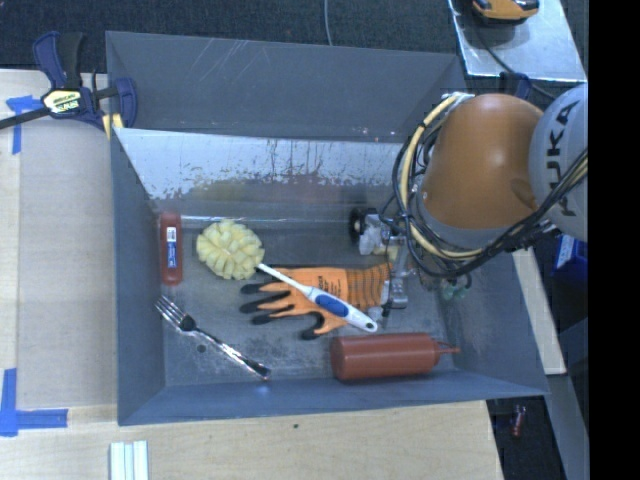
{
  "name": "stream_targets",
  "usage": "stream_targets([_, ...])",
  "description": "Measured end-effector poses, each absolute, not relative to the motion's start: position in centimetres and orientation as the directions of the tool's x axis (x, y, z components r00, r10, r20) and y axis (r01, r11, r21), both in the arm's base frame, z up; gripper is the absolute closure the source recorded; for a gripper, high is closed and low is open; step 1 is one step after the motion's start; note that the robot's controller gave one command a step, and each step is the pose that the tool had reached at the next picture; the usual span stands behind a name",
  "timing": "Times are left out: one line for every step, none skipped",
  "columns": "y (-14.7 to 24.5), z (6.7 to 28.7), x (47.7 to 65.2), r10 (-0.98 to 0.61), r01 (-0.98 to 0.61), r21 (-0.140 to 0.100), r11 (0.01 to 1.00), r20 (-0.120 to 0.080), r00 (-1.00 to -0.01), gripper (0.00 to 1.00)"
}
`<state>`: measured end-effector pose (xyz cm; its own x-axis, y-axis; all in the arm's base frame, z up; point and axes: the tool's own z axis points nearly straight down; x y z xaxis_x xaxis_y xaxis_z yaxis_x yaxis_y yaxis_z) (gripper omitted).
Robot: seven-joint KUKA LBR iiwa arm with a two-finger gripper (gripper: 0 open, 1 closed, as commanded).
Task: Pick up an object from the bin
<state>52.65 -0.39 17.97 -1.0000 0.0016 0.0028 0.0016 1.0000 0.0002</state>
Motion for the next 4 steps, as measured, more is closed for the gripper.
stream_targets([-0.4,18.2,52.8,0.002,0.002,0.0,1.0,-0.003,-1.0,0.0])
stream_targets([2.7,18.1,53.5,-0.227,-0.227,-0.003,0.974,-0.005,-0.974,0.0])
stream_targets([4.8,18.2,52.5,-0.375,-0.375,-0.001,0.927,-0.005,-0.927,0.0])
stream_targets([7.3,15.9,52.1,-0.122,-0.122,0.0,0.993,-0.006,-0.993,0.0])
